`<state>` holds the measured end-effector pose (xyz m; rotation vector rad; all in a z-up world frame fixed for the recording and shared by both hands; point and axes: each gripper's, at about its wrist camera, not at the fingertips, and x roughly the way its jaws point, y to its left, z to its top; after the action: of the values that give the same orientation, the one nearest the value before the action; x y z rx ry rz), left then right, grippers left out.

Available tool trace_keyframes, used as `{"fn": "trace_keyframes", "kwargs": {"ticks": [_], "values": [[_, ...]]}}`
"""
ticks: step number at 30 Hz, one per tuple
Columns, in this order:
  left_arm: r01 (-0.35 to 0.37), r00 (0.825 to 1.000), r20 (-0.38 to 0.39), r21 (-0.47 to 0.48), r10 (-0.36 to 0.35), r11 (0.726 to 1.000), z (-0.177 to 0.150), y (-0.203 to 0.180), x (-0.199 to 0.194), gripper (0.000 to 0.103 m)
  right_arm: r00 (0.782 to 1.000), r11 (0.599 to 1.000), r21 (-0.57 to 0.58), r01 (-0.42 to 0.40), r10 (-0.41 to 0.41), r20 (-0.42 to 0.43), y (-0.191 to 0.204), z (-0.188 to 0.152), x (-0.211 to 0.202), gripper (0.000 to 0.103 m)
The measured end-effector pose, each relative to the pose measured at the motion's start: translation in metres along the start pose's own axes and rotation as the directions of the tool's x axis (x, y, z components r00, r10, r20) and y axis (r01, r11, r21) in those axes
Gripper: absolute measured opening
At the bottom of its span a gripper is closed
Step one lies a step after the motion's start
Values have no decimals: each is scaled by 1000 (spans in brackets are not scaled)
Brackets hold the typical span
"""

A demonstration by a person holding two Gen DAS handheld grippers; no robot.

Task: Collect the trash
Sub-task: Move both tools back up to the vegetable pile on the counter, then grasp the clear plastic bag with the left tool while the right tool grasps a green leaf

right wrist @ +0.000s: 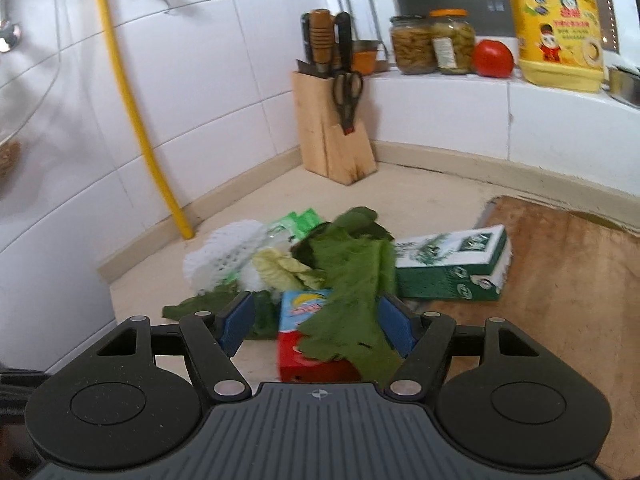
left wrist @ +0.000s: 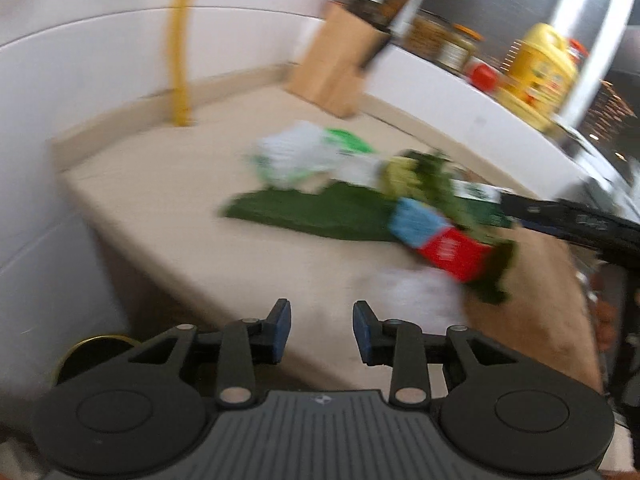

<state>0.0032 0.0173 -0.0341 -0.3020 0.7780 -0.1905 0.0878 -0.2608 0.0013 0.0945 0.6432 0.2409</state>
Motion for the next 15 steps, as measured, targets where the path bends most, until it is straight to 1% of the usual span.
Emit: {"fn": "trace_keyframes", "kwargs": {"ticks": [3, 5, 8, 11, 12, 15], "values": [[83, 996, -23, 14, -83, 996, 9, -24, 14, 30, 1000, 1000, 4, 7, -7, -5, -7, -3, -1, 75], [100, 994, -37, 45, -99, 994, 12, -39, 23, 34, 1000, 1000, 15, 12, -12, -7, -14, -3, -1, 75], [98, 994, -67, 121, -90, 988, 13, -63, 39, 36, 1000, 999, 27, 26, -26, -7, -25, -2, 0, 75], [102, 990, -110, 136, -87, 985, 13, -71, 57, 39, 1000, 999, 38, 29, -29, -10, -36, -1, -1, 76], [92, 990, -119, 139, -75, 986, 13, -72, 63, 43, 1000, 999, 38, 29, -28, -14, -39, -1, 0, 76], [35, 993, -119, 161, -16, 986, 11, -73, 73, 44, 999, 999, 38, 27, -26, -21, -47, -3, 2, 76]]}}
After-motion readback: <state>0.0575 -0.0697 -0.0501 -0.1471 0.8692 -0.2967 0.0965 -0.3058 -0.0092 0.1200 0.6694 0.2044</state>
